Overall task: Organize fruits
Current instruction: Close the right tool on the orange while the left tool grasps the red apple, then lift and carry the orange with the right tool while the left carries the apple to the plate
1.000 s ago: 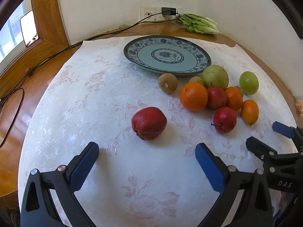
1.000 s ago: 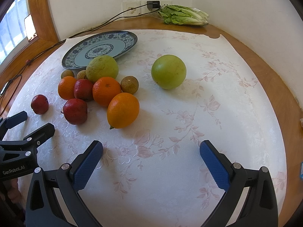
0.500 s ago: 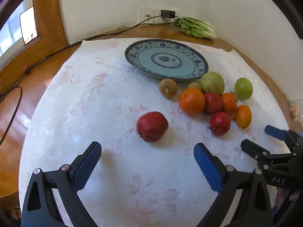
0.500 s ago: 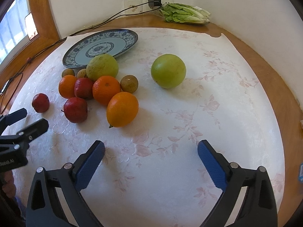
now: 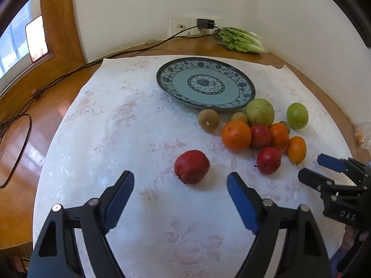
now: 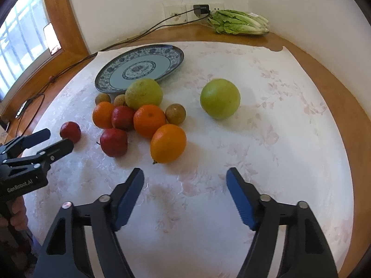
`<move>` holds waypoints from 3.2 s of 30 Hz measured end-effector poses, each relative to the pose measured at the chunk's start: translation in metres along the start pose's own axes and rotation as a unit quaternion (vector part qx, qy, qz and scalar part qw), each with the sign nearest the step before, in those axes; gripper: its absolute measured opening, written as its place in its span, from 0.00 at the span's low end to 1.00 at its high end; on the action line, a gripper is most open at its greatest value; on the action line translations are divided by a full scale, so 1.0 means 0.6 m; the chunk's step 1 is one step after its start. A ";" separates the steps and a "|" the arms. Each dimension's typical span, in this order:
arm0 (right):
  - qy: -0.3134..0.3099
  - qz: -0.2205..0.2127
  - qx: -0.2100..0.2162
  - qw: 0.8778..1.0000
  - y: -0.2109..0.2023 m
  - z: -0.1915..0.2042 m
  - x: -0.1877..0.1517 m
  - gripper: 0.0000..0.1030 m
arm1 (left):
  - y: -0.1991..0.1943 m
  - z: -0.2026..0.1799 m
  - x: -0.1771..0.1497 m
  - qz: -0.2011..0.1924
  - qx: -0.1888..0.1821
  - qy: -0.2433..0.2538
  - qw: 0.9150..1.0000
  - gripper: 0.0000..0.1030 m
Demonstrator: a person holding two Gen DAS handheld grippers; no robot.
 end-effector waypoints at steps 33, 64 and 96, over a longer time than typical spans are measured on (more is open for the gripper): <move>-0.019 -0.008 0.044 0.999 0.028 0.023 0.030 0.42 | 0.033 -0.013 0.007 0.005 -0.018 0.009 1.000 0.43; -0.002 -0.014 0.044 0.999 0.012 0.012 0.022 0.33 | 0.017 -0.010 0.005 0.004 -0.036 -0.003 0.999 0.34; -0.027 -0.042 0.062 0.997 -0.035 0.025 0.042 0.33 | -0.020 -0.014 0.044 0.003 -0.053 -0.001 0.999 0.34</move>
Point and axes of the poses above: each gripper's, at about its wrist camera, not at the fingertips, and y roughly the way its jaws point, z to its left, x to its top, the point moved 3 cm from there along y, roughly the way its jaws point, and after that the axes turned 2 degrees about y, right-handed, at the moved point
